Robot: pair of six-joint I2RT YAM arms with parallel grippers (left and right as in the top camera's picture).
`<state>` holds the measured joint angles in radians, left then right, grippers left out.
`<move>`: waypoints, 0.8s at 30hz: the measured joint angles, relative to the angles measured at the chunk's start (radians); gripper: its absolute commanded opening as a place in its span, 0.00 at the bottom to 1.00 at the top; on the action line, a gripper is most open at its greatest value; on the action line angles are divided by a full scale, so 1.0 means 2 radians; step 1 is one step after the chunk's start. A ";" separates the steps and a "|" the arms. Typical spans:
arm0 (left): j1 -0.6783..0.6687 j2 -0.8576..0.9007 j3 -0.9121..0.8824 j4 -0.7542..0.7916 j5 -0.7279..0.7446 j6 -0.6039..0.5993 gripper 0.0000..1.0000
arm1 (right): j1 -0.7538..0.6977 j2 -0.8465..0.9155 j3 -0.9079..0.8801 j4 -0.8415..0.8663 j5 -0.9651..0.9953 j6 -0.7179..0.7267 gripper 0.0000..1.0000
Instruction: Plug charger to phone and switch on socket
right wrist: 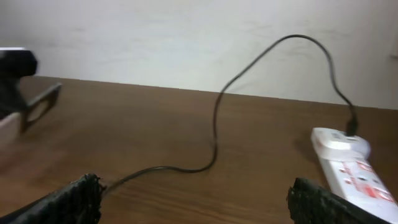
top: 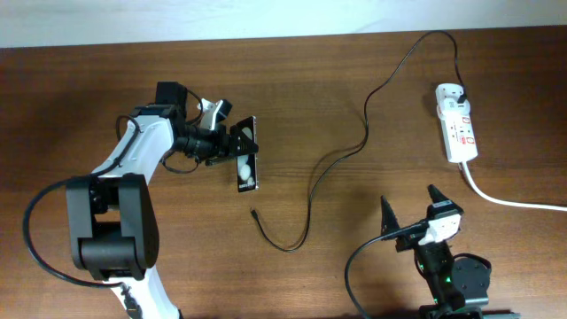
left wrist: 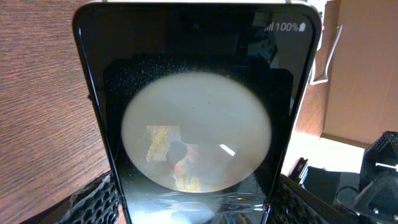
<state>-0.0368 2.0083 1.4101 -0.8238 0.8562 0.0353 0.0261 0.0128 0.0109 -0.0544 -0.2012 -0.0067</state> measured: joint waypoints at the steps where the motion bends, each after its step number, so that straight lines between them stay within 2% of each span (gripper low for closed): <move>1: 0.000 0.000 0.000 0.000 0.000 0.000 0.68 | 0.000 0.000 0.000 -0.003 -0.009 0.002 0.99; 3: 0.000 0.000 0.000 0.000 0.000 0.000 0.68 | 0.000 0.001 0.008 -0.023 -0.016 0.012 0.99; 5: 0.000 0.000 0.000 0.001 -0.002 0.001 0.68 | 0.000 0.018 0.052 -0.091 -0.018 0.023 0.99; 9: 0.000 0.000 0.000 0.001 -0.003 0.002 0.68 | 0.000 0.116 0.221 -0.192 -0.019 0.035 0.99; 14: 0.000 0.000 0.001 0.002 -0.006 0.002 0.69 | 0.000 0.349 0.510 -0.397 -0.059 0.055 0.99; 16: 0.000 0.000 0.001 0.002 -0.008 0.002 0.69 | 0.000 0.430 0.583 -0.435 -0.101 0.056 0.99; 18: 0.000 0.000 0.001 0.002 -0.009 0.002 0.69 | 0.000 0.477 0.604 -0.434 -0.148 0.056 0.99; 19: 0.000 0.000 0.001 0.001 -0.009 0.002 0.69 | 0.000 0.497 0.607 -0.431 -0.175 0.056 0.86; 20: 0.000 0.000 0.001 0.001 -0.009 0.002 0.68 | 0.000 0.524 0.608 -0.429 -0.201 0.056 0.82; 24: 0.000 0.000 0.001 0.001 -0.009 0.002 0.67 | 0.012 0.619 0.609 -0.433 -0.262 0.060 0.82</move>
<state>-0.0368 2.0083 1.4120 -0.8211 0.8375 0.0387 0.0505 1.2507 1.2282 -0.9195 -0.7254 0.1127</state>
